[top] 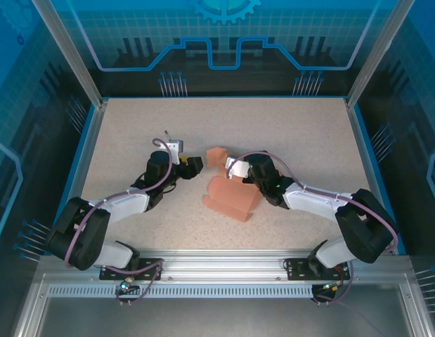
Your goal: Fold the paper box
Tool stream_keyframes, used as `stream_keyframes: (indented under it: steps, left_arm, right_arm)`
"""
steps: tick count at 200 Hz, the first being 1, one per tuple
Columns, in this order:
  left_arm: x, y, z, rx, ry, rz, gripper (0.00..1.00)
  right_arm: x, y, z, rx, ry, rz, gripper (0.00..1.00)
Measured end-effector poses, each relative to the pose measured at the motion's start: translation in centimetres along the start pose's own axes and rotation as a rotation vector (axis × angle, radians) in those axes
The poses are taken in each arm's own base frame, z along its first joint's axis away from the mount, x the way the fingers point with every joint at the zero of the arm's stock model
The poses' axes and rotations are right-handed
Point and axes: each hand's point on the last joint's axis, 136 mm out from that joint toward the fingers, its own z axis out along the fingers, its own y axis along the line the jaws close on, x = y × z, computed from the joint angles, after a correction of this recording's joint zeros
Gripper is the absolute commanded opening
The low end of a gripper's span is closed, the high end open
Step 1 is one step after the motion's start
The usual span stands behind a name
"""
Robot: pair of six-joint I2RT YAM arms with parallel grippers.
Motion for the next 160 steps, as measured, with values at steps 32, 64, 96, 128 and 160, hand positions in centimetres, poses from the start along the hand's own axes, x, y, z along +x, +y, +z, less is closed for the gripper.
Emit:
stream_keyframes:
  steps: [32, 64, 96, 128, 160]
  left_arm:
    - [-0.3, 0.1, 0.2, -0.004, 0.000, -0.013, 0.70]
    - [-0.7, 0.3, 0.5, -0.011, -0.001, -0.021, 0.70]
    - [-0.7, 0.8, 0.8, -0.026, 0.005, -0.027, 0.71]
    - [-0.9, 2.4, 1.4, -0.064, 0.014, -0.044, 0.71]
    - [-1.0, 3.8, 2.1, -0.096, 0.024, -0.060, 0.71]
  right_arm:
    - [-0.3, -0.5, 0.8, 0.050, -0.011, -0.019, 0.01]
    - [-0.4, -0.5, 1.4, 0.072, -0.024, -0.025, 0.01]
    - [0.4, 0.8, 1.8, 0.070, -0.021, -0.049, 0.01]
    - [0.4, 1.0, 2.1, 0.095, -0.033, -0.067, 0.01]
    - [0.5, 1.3, 2.5, 0.117, -0.041, -0.085, 0.01]
